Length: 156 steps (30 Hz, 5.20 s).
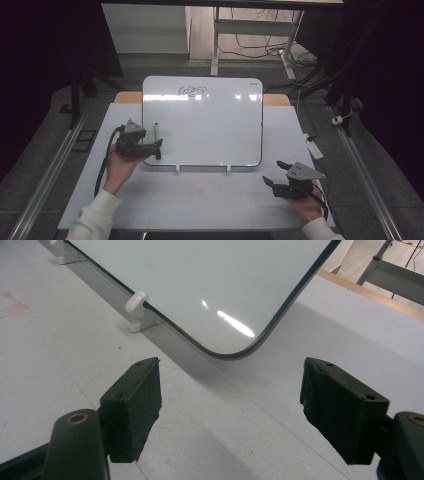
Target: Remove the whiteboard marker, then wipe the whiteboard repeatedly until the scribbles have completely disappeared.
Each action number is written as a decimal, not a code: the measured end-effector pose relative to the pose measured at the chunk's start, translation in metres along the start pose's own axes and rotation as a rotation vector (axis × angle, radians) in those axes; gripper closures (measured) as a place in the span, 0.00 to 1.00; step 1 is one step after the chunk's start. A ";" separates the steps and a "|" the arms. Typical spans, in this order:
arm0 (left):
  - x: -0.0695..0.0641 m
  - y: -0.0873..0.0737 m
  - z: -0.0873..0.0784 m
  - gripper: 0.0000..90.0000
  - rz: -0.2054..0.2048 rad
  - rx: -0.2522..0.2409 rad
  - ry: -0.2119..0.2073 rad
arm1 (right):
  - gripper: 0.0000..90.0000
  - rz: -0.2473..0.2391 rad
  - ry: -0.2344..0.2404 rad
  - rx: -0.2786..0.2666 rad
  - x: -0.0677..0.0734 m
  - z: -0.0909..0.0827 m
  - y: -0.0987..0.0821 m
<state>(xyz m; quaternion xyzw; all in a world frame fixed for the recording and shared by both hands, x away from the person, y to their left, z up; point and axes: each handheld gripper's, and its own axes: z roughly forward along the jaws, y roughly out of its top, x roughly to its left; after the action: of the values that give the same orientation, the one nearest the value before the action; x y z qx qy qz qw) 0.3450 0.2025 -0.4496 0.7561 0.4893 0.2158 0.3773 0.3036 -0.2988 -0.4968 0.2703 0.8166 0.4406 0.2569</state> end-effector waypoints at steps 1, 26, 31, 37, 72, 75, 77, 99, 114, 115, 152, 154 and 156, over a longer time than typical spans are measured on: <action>0.000 0.003 0.003 0.36 -0.002 -0.001 0.013 | 0.27 0.000 -0.001 0.000 0.000 0.000 0.000; -0.019 0.009 0.025 0.90 0.035 0.008 0.151 | 0.27 -0.062 -0.034 0.001 0.009 0.000 0.004; -0.016 0.010 0.018 0.90 0.023 -0.011 0.125 | 0.27 -0.075 -0.035 0.002 0.010 0.000 0.004; -0.017 0.012 -0.003 0.90 -0.002 -0.103 0.009 | 0.29 -0.046 -0.016 0.001 0.009 0.000 0.004; -0.100 0.020 0.005 0.90 0.100 -0.147 -0.424 | 0.39 0.036 0.335 -0.025 0.072 0.076 0.083; -0.105 0.021 0.007 0.90 0.108 -0.150 -0.435 | 0.42 0.047 0.364 -0.019 0.079 0.087 0.091; -0.108 0.022 0.007 0.90 0.113 -0.152 -0.439 | 0.44 0.064 0.378 -0.019 0.083 0.093 0.096; -0.123 0.021 0.015 0.90 0.140 -0.152 -0.439 | 0.88 0.212 0.430 0.080 0.086 0.119 0.110; -0.078 -0.019 -0.036 0.47 0.148 -0.125 -0.323 | 0.89 0.143 0.330 -0.129 0.065 0.093 0.115; -0.072 -0.027 -0.038 0.47 0.140 -0.113 -0.313 | 0.89 0.146 0.326 -0.141 0.063 0.092 0.115; -0.010 -0.110 -0.037 0.37 -0.009 0.012 -0.180 | 0.89 0.223 0.029 -0.393 -0.021 0.193 0.233; -0.010 -0.110 -0.037 0.37 -0.008 0.012 -0.180 | 0.89 0.215 0.047 -0.385 -0.018 0.199 0.232; -0.009 -0.110 -0.036 0.37 -0.011 0.011 -0.180 | 0.89 0.174 0.066 -0.368 -0.011 0.203 0.232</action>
<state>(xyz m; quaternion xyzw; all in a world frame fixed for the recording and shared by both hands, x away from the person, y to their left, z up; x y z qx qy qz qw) 0.2523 0.2335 -0.5124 0.7717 0.4589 0.1423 0.4167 0.4947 -0.0800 -0.3932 0.2738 0.7037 0.6116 0.2361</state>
